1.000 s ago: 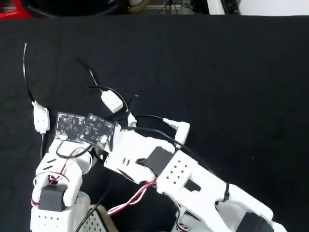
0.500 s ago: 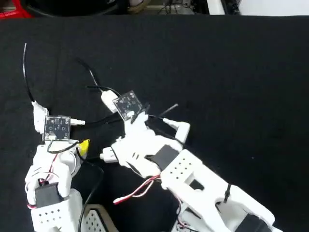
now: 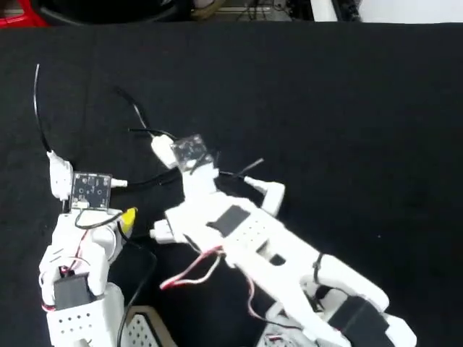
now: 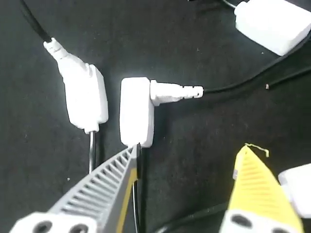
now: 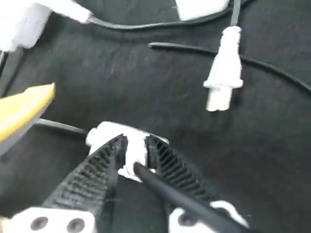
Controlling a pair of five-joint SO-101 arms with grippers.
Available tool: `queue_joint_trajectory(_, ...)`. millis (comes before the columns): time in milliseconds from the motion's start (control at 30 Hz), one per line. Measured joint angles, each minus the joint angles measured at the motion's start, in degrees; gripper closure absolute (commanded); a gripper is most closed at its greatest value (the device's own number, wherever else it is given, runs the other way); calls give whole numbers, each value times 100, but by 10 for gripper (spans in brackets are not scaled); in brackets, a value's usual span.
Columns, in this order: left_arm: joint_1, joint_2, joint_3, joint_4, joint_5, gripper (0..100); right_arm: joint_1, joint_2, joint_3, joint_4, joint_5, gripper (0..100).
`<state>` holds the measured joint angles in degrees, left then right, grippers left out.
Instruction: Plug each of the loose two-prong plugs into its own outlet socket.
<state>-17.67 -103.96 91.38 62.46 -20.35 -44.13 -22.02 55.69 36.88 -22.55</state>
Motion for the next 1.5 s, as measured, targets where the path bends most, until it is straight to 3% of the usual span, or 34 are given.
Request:
queue_joint_trajectory(167, 44, 0, 0, 0, -88, 690, 229, 18, -79, 193, -70, 985)
queue_joint_trajectory(267, 97, 0, 0, 9, -615, 690, 378, -202, -114, 615, -70, 986)
queue_joint_trajectory(467, 782, 237, -290, 185, -1618, 686, 1424, -993, -756, 1723, 360, 986)
queue_joint_trajectory(600, 1371, 1354, -1073, 457, -2347, 684, 2479, -1073, -1758, 3068, 624, 986)
queue_joint_trajectory(700, 1776, 2620, -1556, 352, -3156, 684, 3068, -905, -2145, 3455, 879, 986)
queue_joint_trajectory(933, 2356, 5248, -2356, -299, -5327, 684, 3393, -325, -2374, 3640, 967, 986)
queue_joint_trajectory(1100, 2778, 6259, -2532, -1134, -5495, 689, 3402, -316, -2488, 3692, 967, 986)
queue_joint_trajectory(1233, 3130, 7024, -2655, -1846, -4914, 690, 3508, -316, -2488, 3692, 993, 986)
queue_joint_trajectory(1367, 3305, 7684, -2884, -1978, -4747, 701, 3604, -316, -2488, 3692, 993, 986)
queue_joint_trajectory(1500, 3288, 7930, -2989, -1934, -4299, 811, 3604, -299, -2488, 3692, 993, 986)
